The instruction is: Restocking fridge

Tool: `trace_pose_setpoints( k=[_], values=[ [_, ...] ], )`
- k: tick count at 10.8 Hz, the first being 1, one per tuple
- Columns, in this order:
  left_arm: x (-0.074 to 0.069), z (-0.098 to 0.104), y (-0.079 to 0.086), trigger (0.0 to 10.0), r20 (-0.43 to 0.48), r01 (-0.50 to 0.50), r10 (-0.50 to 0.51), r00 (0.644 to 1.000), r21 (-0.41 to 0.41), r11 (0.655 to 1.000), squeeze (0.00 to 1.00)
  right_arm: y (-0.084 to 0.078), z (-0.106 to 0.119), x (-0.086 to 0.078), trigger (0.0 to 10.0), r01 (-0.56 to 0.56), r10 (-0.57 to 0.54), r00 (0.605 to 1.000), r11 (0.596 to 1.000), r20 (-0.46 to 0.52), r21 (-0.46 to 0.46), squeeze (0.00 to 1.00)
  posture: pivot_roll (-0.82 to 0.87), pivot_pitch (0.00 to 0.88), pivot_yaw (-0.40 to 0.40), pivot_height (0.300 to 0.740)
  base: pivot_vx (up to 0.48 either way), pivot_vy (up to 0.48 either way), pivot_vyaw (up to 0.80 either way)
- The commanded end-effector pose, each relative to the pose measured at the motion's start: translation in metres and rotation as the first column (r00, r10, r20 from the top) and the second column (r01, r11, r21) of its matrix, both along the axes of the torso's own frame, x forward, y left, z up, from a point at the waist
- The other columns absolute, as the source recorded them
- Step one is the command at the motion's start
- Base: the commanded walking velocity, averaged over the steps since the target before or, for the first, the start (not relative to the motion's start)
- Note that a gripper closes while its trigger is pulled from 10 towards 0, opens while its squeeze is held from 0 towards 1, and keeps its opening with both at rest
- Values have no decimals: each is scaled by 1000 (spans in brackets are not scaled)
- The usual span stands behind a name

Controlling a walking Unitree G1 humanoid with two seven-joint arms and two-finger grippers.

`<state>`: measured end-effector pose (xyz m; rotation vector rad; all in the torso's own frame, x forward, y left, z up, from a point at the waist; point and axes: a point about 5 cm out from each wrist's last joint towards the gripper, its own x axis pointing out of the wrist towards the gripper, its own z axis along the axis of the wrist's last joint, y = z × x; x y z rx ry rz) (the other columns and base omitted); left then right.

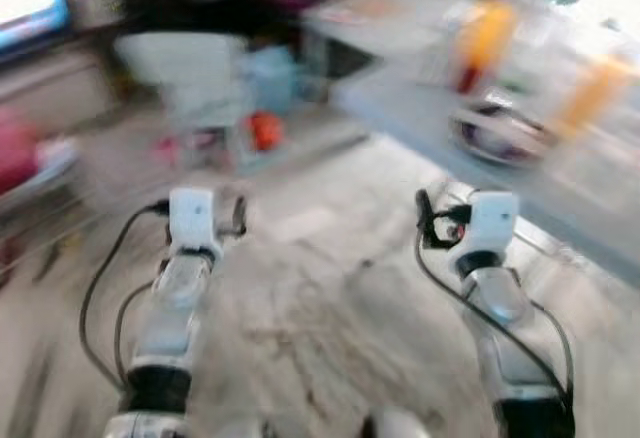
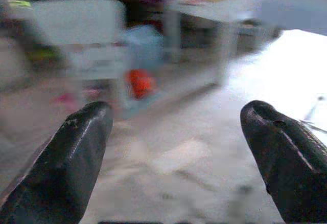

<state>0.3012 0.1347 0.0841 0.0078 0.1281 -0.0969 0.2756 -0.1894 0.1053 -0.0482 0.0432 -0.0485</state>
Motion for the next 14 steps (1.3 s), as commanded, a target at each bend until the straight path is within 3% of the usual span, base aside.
trace_pose_setpoints(
  k=[1, 5, 8, 10, 11, 14],
  values=[
    [-2, -2, 6, 10000, -3, -8, 8, 1000, 32, 999, 0, 7, 2, 2, 10000, -14, 14, 1000, 1000, 13, 13, 0, -34, 18, 10, 740, 0, 431, -800],
    [-2, -2, 3, 10000, 8, 19, -19, 1000, 53, 998, 0, 13, -1, 2, 10000, -23, 23, 1000, 1000, 9, 21, 0, -22, 14, 11, 740, 60, 428, -800],
    [-5, 2, -8, 10000, 31, 101, -103, 994, 45, 994, 0, 17, -1, 3, 10000, -21, 21, 1000, 999, 15, 26, 0, -20, 14, 17, 740, 462, 0, -677],
    [-5, -1, -8, 10000, 11, 85, -85, 996, 25, 996, 0, 17, -3, 1, 10000, -21, 21, 1000, 999, 13, 29, 0, -21, 15, 17, 740, 461, 0, 0],
    [-6, 0, -9, 10000, 24, 99, -100, 995, 54, 994, 0, 18, -2, 2, 10000, -24, 23, 1000, 999, 15, 30, 0, -21, 16, 18, 740, 458, 0, 0],
    [-5, 0, -6, 10000, 14, 80, -81, 997, 12, 997, 0, 27, 0, 3, 10000, -72, 71, 997, 997, 37, 3, 0, -15, 14, 16, 740, 424, 101, 0]
  ],
)
